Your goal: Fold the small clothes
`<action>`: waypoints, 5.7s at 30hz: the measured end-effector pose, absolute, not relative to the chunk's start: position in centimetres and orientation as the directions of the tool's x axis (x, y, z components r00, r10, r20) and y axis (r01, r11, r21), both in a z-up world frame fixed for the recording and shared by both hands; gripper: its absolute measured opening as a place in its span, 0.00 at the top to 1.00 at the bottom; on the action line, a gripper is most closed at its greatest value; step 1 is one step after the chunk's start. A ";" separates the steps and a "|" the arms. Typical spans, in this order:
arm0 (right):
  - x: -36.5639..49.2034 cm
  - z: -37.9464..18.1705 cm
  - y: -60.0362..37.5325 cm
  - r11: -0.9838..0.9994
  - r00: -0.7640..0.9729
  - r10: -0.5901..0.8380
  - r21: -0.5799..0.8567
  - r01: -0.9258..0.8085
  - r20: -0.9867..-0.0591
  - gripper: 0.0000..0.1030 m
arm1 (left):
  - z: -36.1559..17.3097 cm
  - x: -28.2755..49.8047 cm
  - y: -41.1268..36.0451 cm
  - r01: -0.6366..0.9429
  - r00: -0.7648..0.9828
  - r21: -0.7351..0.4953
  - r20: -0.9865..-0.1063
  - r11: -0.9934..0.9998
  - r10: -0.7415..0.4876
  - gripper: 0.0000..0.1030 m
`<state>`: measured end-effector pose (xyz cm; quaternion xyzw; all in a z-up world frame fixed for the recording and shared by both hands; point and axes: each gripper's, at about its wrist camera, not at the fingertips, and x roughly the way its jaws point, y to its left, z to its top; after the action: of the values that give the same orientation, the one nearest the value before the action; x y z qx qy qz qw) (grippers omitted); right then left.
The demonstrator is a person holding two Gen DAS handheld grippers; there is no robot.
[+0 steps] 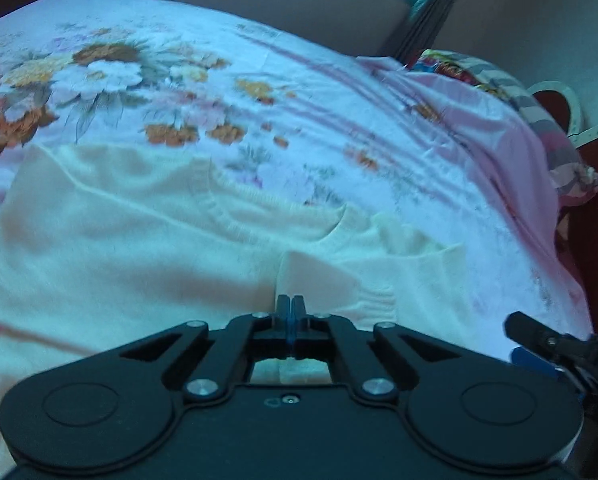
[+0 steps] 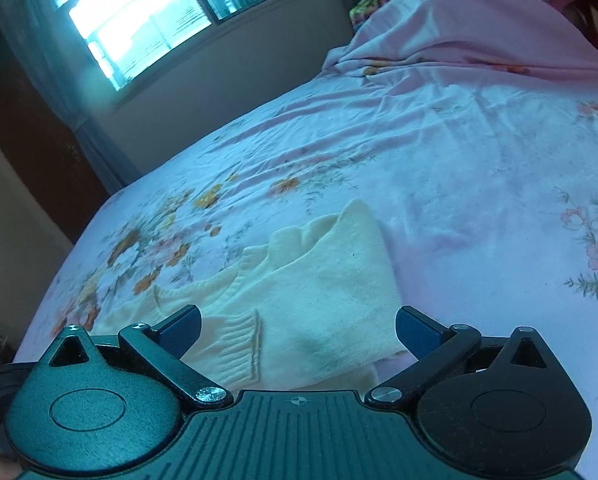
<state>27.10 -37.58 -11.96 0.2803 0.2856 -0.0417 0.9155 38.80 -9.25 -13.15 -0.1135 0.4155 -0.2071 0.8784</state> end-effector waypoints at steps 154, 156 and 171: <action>-1.8 -17.4 -26.7 0.948 0.569 0.162 0.287 0.135 -0.806 0.82 | -18.3 8.0 10.0 0.121 0.440 -0.371 -0.811 0.921 -0.385 0.92; -1.7 -17.2 -26.5 0.944 0.566 0.185 0.306 0.125 -0.803 0.91 | -18.1 7.9 9.7 0.132 0.448 -0.368 -0.807 0.921 -0.386 0.92; -1.8 -17.9 -27.2 0.914 0.514 0.252 0.376 0.152 -0.820 0.90 | -18.5 8.5 9.2 0.161 0.426 -0.355 -0.816 0.921 -0.389 0.91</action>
<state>-1.80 -27.23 -17.85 0.2053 0.4919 0.0296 0.8456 8.55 9.25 -18.49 -0.1121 0.5097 -0.1644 0.8370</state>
